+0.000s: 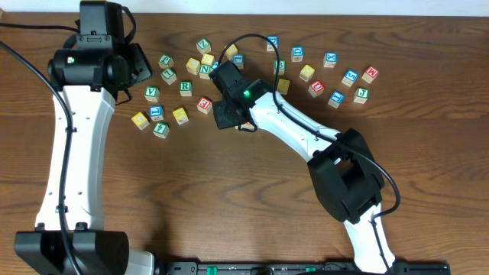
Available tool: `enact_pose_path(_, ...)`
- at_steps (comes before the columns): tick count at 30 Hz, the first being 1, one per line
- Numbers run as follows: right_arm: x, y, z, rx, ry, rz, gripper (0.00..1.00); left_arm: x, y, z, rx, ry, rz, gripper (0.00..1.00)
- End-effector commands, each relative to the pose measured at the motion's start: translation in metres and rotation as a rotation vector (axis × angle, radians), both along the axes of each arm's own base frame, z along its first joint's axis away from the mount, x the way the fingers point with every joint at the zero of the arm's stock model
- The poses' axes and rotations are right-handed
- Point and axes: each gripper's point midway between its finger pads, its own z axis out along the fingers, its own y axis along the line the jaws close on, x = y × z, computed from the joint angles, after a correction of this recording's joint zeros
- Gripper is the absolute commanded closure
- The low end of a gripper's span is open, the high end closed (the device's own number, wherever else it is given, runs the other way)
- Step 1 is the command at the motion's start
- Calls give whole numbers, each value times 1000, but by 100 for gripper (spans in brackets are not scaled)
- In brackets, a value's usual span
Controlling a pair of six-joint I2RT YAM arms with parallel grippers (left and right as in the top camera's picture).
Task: Spell out AI2
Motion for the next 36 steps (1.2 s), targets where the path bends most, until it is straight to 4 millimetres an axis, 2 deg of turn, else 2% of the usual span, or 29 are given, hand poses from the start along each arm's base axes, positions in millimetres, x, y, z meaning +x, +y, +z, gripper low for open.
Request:
enact_pose_path(1,5,-8,-1,-41,-21,-34,96,-2,1,-6,8,21,-10,33)
enact_pose_path(19,6,-18,-4,-68,-8,-85,96,-2,1,-6,8,25,-10,33)
enact_pose_path(30,8,-8,0,-38,-33,-85,98,-2,1,-6,8,25,-10,33)
enact_pose_path(36,4,-3,-18,-31,8,-72,98,-2,1,-6,8,25,-9,33)
